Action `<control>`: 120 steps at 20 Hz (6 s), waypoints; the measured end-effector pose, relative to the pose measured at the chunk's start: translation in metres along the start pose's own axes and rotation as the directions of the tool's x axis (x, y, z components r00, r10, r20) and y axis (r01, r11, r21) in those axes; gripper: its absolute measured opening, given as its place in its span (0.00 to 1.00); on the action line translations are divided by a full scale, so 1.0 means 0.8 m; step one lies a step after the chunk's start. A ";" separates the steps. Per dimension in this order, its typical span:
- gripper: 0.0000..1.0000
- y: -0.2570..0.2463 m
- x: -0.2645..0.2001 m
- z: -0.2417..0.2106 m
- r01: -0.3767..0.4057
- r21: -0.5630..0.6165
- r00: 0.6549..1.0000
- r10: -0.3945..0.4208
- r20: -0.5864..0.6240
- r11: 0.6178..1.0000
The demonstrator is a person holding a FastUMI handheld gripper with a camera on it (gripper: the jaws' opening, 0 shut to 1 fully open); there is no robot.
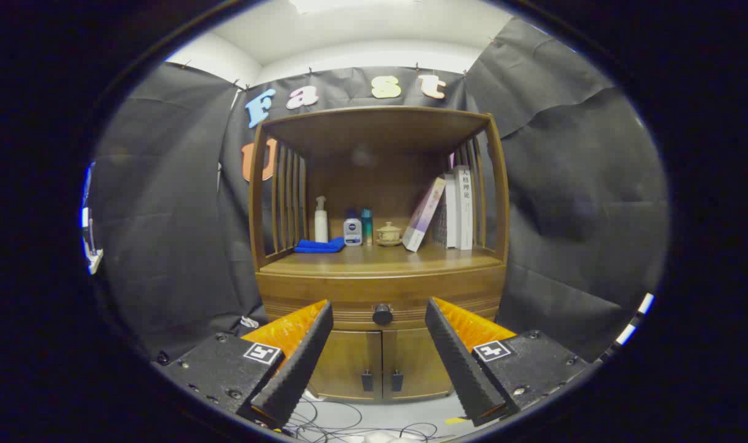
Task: Pull open the drawer, take out the items inside it, and place them on the countertop above the cabinet.
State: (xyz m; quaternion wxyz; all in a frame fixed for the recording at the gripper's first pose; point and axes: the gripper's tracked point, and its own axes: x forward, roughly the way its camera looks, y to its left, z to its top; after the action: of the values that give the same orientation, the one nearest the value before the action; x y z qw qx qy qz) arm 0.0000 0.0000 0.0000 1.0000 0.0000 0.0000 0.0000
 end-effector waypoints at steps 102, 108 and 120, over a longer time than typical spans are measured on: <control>0.39 -0.021 0.052 -0.171 -0.028 0.029 0.978 0.033 -0.204 0.999; 0.39 -0.020 0.028 -0.173 -0.034 0.059 0.975 0.046 -0.217 0.998; 0.86 -0.038 -0.010 -0.124 -0.055 0.066 0.974 0.068 -0.215 0.996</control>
State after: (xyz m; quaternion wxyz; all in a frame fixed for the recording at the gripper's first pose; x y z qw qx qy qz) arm -0.0081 -0.0307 -0.0989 0.9931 0.0298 0.1094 0.0309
